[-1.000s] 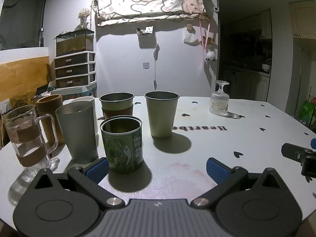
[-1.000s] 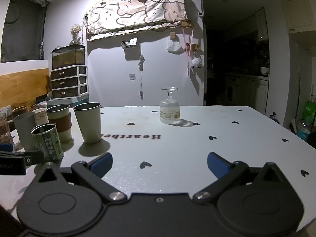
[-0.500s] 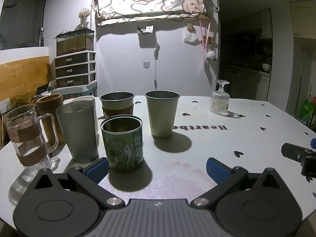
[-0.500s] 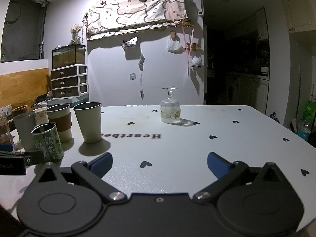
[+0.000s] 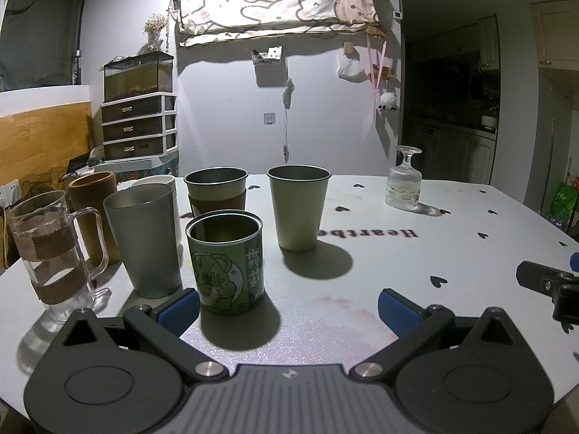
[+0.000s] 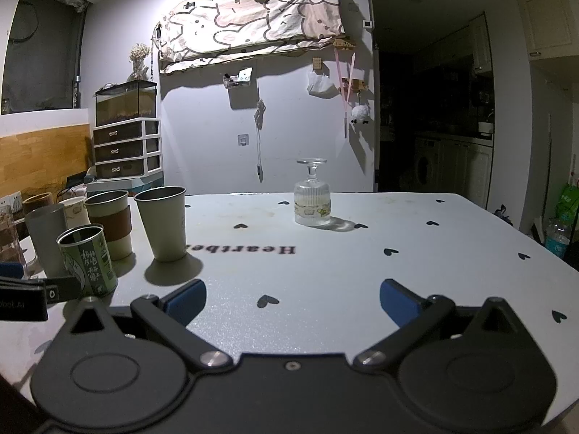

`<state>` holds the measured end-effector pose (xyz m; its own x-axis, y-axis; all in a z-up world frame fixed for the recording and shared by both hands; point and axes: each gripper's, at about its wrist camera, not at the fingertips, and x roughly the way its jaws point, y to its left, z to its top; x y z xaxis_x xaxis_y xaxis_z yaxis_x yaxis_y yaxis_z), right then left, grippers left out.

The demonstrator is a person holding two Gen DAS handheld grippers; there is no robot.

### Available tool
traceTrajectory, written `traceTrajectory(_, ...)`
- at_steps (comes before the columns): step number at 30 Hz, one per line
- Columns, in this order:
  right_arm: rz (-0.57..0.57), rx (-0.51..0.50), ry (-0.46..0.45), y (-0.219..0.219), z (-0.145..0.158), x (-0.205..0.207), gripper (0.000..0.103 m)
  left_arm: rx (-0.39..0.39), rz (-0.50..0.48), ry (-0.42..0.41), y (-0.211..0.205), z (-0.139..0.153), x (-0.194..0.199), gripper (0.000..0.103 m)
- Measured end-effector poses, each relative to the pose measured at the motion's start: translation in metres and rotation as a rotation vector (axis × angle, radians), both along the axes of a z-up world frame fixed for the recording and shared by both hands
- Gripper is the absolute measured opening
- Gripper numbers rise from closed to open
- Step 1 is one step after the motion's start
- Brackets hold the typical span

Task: Flip cup upright

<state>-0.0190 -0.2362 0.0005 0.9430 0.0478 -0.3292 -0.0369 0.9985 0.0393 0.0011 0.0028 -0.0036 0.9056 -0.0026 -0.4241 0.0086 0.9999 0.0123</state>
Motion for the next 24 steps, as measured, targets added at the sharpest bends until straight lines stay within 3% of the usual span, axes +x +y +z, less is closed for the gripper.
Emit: traceTrajectory(24,0.004,-0.001,-0.001,0.0038,-0.0010,0.0005,0.103,0.001,0.000,0.002,-0.0002,0.0002,0.0002,0.103)
